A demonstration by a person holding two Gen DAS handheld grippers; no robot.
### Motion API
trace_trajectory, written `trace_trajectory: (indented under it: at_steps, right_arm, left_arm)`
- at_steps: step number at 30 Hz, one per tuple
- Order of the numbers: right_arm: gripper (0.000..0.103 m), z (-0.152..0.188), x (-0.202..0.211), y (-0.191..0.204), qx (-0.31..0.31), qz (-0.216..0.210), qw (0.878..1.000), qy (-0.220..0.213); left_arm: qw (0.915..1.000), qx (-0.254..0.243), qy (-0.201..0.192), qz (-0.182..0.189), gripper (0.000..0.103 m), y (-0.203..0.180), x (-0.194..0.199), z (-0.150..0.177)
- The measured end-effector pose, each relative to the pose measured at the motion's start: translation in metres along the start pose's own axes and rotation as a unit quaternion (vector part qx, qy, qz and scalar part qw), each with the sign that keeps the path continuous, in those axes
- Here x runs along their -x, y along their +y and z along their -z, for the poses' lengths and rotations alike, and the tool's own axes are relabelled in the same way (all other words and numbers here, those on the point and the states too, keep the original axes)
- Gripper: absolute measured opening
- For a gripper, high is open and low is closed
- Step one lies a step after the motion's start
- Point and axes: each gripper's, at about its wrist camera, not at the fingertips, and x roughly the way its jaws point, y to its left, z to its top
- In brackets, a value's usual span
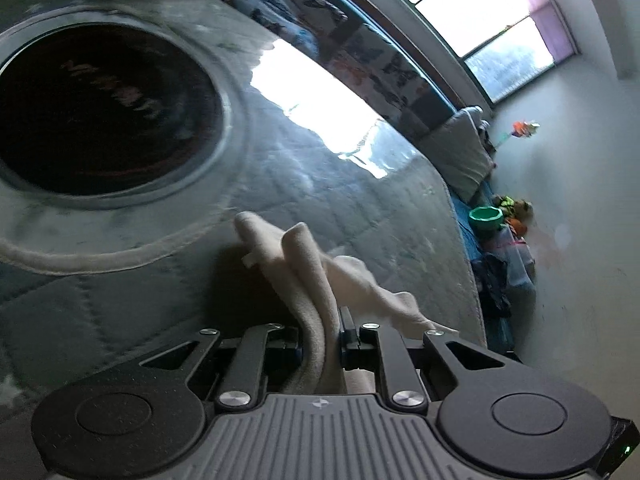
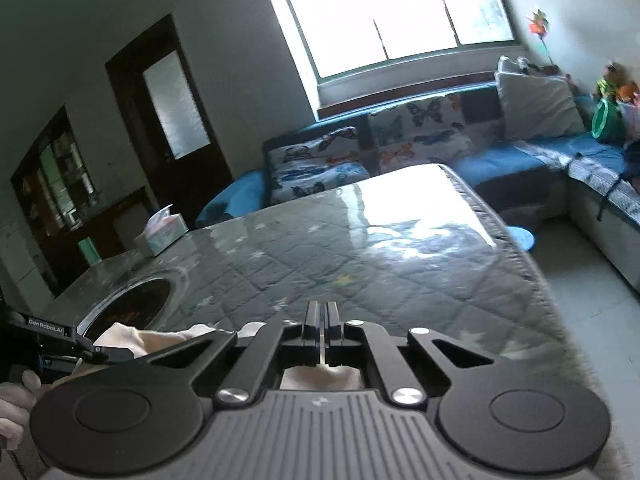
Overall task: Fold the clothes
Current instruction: 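Lift the folded sweatshirt with both grippers and carry it across the table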
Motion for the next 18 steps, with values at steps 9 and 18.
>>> trace_trajectory:
  at_steps: [9, 18]
  right_arm:
    - [0.019, 0.016, -0.020, -0.014, -0.014, 0.007, 0.999, 0.045]
    - [0.045, 0.030, -0.044, -0.008, -0.025, -0.008, 0.997, 0.069]
  left_arm:
    - [0.9997, 0.017, 0.011, -0.014, 0.017, 0.017, -0.005, 0.000]
    - [0.9996, 0.015, 0.017, -0.017, 0.017, 0.018, -0.009, 0.002]
